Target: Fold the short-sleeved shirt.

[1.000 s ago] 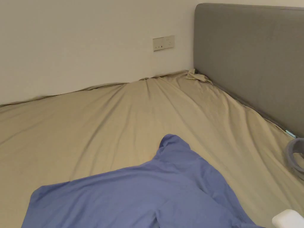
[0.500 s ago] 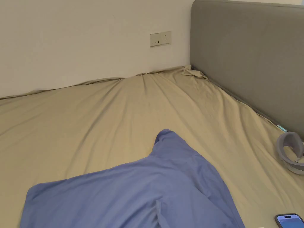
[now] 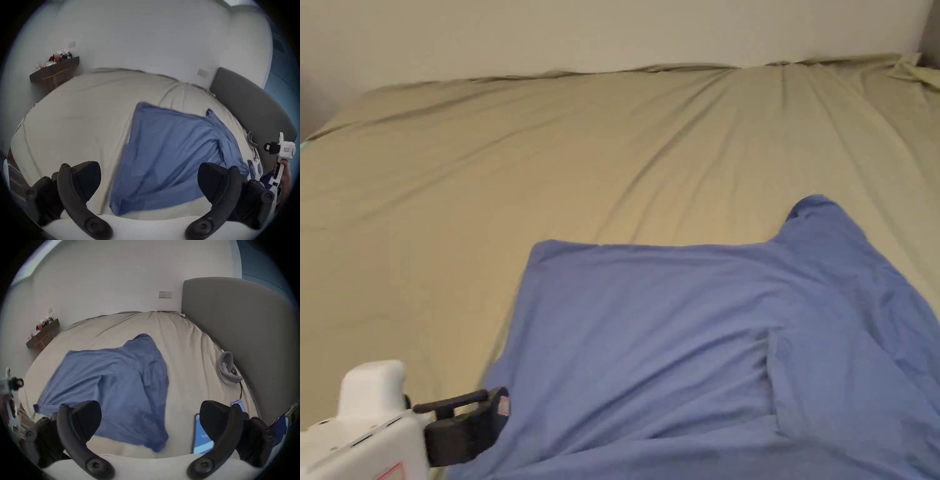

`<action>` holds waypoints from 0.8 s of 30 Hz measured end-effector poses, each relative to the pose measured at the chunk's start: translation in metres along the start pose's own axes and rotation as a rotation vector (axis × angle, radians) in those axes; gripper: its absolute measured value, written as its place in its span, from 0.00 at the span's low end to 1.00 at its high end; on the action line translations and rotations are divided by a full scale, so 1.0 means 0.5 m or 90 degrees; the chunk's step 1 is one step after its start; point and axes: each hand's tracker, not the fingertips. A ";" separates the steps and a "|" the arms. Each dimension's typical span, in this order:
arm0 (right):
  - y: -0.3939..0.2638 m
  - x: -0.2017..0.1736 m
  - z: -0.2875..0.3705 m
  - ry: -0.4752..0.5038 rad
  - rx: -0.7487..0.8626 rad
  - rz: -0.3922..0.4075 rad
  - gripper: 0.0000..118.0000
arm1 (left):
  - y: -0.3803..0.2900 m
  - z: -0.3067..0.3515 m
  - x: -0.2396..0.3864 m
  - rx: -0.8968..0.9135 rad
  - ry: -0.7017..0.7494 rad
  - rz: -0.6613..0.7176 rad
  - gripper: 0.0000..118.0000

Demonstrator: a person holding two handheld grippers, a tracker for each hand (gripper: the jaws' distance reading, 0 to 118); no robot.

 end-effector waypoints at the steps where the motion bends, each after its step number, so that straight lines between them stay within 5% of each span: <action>1: -0.008 -0.021 0.000 0.003 -0.012 -0.008 0.97 | -0.014 -0.004 0.006 -0.043 0.004 0.016 1.00; 2: -0.026 -0.025 -0.026 0.011 -0.013 -0.013 0.79 | -0.041 -0.001 0.004 -0.061 -0.002 0.033 0.98; 3: -0.038 -0.042 -0.032 0.017 -0.008 -0.013 0.15 | -0.058 0.004 0.029 -0.056 -0.017 0.045 0.71; 4: -0.052 -0.066 -0.044 0.016 -0.015 -0.006 0.02 | -0.077 0.005 0.030 -0.068 -0.024 0.065 0.26; 5: -0.069 -0.084 -0.047 0.020 -0.014 -0.004 0.02 | -0.095 -0.002 0.023 -0.089 -0.011 0.081 0.00; 8: -0.092 -0.093 -0.064 0.128 -0.053 -0.033 0.02 | -0.125 -0.013 -0.009 -0.131 0.030 0.108 0.00; 10: -0.088 -0.097 -0.061 0.112 -0.049 -0.021 0.02 | -0.135 -0.029 -0.033 -0.144 0.067 0.108 0.03; 11: -0.086 -0.096 -0.063 0.102 -0.048 -0.008 0.02 | -0.132 -0.028 -0.030 -0.144 0.090 0.086 0.31; 12: -0.083 -0.092 -0.065 0.093 -0.045 -0.003 0.02 | -0.135 -0.042 -0.030 -0.151 0.103 0.064 0.87; 13: -0.079 -0.085 -0.066 0.087 -0.043 -0.005 0.02 | -0.137 -0.064 -0.030 -0.184 0.108 0.053 1.00; 17: -0.059 -0.059 -0.058 0.072 -0.045 -0.028 0.02 | -0.142 -0.145 -0.065 -0.231 0.042 0.079 0.99; 21: -0.076 -0.003 -0.057 0.021 -0.052 -0.024 0.02 | -0.140 -0.152 -0.041 -0.222 0.075 0.059 0.81; 22: -0.077 0.001 -0.054 0.002 -0.062 -0.016 0.02 | -0.136 -0.149 -0.034 -0.206 0.087 0.032 0.67; 23: -0.084 0.014 -0.057 -0.017 -0.072 -0.012 0.02 | -0.135 -0.152 -0.040 -0.195 0.063 0.015 0.33; 24: -0.090 0.028 -0.060 -0.031 -0.082 -0.008 0.02 | -0.126 -0.145 -0.038 -0.203 -0.018 0.058 0.09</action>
